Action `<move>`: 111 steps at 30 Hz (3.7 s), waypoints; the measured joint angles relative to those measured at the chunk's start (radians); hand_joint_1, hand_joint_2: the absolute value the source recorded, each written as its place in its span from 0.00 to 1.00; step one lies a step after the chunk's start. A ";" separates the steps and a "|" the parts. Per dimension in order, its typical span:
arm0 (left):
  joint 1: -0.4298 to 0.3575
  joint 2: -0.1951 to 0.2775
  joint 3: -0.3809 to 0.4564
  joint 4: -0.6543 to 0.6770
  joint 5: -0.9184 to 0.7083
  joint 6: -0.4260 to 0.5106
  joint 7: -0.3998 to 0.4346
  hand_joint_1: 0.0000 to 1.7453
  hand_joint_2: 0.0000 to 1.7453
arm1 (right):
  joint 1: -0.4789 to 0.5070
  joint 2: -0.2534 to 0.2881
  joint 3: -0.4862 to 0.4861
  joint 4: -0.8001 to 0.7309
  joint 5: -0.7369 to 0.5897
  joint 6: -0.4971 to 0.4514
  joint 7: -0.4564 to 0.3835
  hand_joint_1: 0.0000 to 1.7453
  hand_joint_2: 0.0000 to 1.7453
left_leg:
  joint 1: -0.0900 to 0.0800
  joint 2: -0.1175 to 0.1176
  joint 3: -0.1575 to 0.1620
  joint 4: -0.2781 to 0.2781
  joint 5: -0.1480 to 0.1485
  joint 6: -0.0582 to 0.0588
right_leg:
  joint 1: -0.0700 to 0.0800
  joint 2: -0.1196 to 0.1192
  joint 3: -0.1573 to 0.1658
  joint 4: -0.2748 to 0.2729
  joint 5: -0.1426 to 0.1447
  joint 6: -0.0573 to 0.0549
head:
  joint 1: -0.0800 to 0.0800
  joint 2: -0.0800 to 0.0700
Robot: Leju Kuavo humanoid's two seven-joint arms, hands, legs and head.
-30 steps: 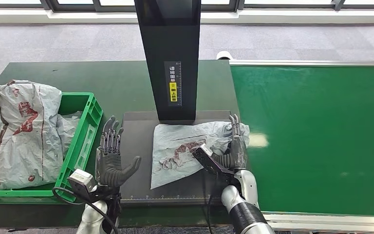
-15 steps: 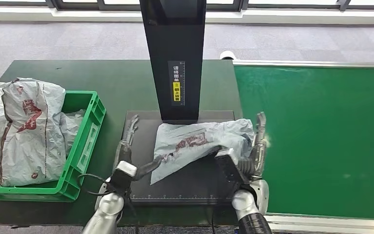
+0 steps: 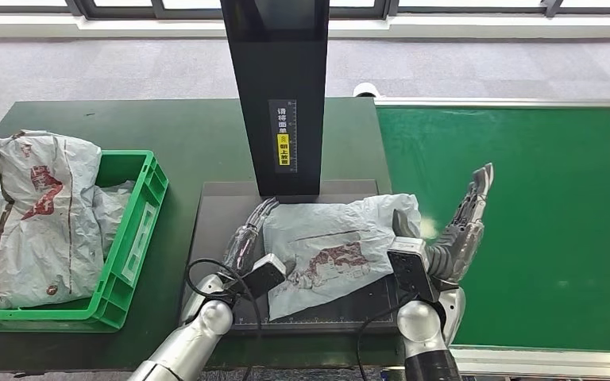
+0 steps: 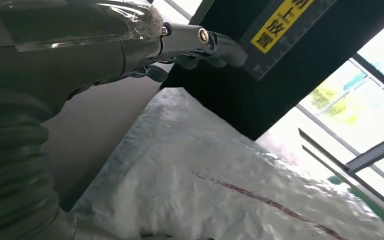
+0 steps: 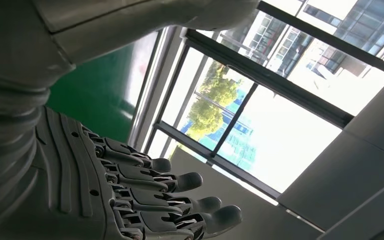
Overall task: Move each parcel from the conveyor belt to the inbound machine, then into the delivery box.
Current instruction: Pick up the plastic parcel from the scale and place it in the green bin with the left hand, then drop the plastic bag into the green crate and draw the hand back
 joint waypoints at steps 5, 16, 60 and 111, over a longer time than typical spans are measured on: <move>-0.028 0.000 -0.016 0.074 -0.029 0.040 0.026 0.00 1.00 | 0.000 0.000 0.001 -0.003 0.002 0.000 0.000 0.00 1.00 | 0.000 0.000 0.000 0.000 0.000 0.000 | 0.000 0.000 0.000 0.000 0.000 0.000 | 0.000 0.000; -0.051 0.000 -0.038 0.131 -0.051 0.048 0.033 0.00 1.00 | 0.001 0.000 0.001 -0.006 0.007 0.000 0.000 0.00 1.00 | 0.000 0.000 0.000 0.000 0.000 0.000 | 0.000 0.000 0.001 0.000 0.000 0.000 | 0.000 0.000; 0.017 0.013 0.103 -0.137 -0.391 0.319 0.131 1.00 1.00 | 0.011 -0.006 0.001 0.001 0.000 0.003 0.008 0.00 1.00 | 0.002 0.005 0.001 -0.001 0.001 -0.001 | 0.002 0.004 -0.001 0.001 0.002 -0.002 | 0.000 0.000; -0.230 0.036 1.215 -0.401 -0.395 0.320 -0.191 1.00 1.00 | 0.024 -0.006 -0.030 0.035 0.089 0.003 0.037 0.00 1.00 | 0.003 0.003 -0.001 0.000 0.001 -0.002 | 0.003 0.003 -0.002 0.000 0.001 -0.003 | 0.000 0.000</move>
